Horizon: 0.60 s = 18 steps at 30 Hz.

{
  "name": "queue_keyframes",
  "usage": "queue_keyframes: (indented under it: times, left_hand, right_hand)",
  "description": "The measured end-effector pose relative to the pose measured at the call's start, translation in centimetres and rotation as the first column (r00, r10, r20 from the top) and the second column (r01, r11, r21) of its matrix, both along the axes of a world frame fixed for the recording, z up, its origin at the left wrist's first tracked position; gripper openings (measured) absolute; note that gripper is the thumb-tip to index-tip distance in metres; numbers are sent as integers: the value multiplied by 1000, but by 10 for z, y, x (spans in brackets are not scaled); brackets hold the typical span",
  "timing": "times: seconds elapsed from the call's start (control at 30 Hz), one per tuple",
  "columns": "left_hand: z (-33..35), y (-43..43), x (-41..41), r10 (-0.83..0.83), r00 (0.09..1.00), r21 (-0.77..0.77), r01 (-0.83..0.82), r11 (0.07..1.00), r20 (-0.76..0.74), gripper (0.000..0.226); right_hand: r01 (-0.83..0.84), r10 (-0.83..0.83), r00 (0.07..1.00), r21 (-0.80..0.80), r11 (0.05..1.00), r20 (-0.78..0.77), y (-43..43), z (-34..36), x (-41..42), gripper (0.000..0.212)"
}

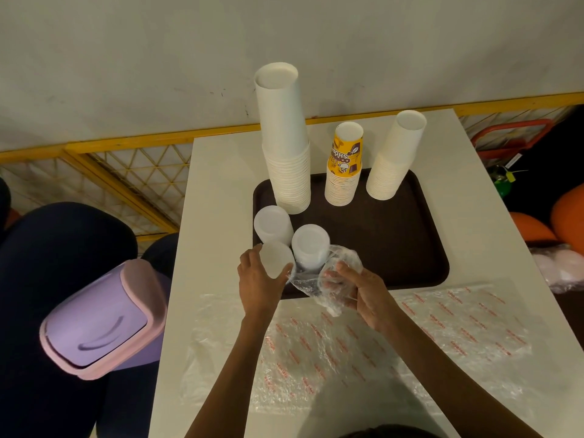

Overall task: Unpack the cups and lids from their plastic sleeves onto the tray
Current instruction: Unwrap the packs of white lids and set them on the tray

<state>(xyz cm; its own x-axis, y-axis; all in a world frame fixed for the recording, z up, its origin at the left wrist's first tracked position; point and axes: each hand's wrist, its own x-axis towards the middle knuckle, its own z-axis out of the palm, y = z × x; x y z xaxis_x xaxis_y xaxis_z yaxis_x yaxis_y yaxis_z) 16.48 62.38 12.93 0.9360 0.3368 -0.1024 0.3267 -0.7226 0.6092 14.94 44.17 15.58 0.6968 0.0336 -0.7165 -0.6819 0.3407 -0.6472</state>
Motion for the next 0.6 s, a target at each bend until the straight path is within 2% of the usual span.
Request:
queue_keyframes:
  times: [0.13,0.2,0.3,0.4,0.5,0.6]
  left_hand:
    - [1,-1,0,14,1000,-11,-14,1000,9,75]
    - [8,-4,-3,47,994,-62,-41,997,101,67]
    - [31,-14,-12,131,960,-291,-55,955,248,43]
    - [54,-29,-24,138,960,-487,-3,874,242,27]
    - [59,-37,-32,188,978,-674,-81,734,86,24]
    - [63,-41,-36,219,959,-854,-263,448,-180,45]
  right_hand:
    - [4,-4,1000,3,1000,0,-1,2,1,37]
    - [-6,6,1000,10,1000,8,-1,4,1,38]
    - [-27,26,999,23,999,38,-1,8,0,49]
    - [-62,54,996,94,994,76,-2,16,1,42]
    - [-70,39,992,258,964,121,-6,24,-2,40]
    - [-34,-10,996,461,887,93,-11,31,-7,52]
